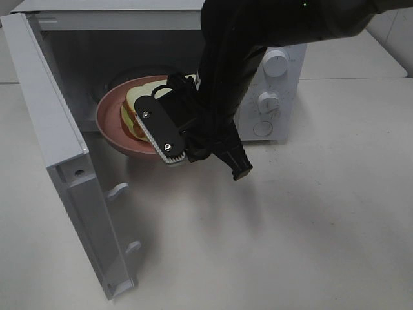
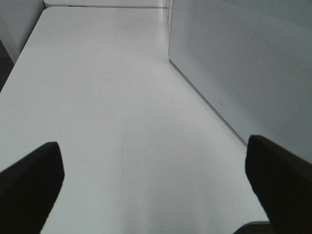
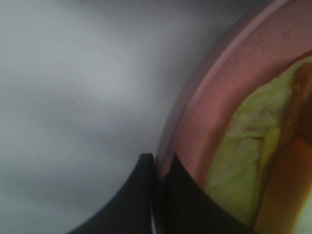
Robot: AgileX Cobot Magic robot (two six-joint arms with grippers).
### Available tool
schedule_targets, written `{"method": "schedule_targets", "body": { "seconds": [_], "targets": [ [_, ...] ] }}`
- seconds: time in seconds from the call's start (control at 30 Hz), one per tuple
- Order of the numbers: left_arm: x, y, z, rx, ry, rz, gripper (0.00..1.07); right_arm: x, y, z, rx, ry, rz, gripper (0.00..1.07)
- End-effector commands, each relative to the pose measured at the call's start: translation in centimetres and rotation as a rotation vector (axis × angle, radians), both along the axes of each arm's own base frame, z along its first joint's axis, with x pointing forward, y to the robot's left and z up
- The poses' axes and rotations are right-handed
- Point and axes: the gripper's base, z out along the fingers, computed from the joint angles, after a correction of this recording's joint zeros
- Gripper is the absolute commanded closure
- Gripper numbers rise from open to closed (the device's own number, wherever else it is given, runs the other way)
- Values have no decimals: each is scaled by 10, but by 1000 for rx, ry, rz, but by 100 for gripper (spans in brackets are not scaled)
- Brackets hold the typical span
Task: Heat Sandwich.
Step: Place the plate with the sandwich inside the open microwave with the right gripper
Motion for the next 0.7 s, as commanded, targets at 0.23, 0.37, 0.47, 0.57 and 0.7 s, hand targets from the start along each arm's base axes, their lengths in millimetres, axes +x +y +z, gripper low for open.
{"method": "schedule_targets", "body": {
  "seconds": [0.23,0.37,0.47,0.57,0.7],
  "targets": [
    [-3,0,0,2,-34,-5,10,26,19,3,-3,-22,-25,107],
    [-3,0,0,2,-34,-5,10,35,27,3,5,-26,-60,107],
    [-3,0,0,2,-34,-5,10,39,30,3,14,-30,-74,107],
    [-3,0,0,2,-34,-5,10,47,37,4,27,-28,-114,107],
    [-3,0,0,2,-34,-5,10,55,44,4,32,-33,-134,107]
  ]
}}
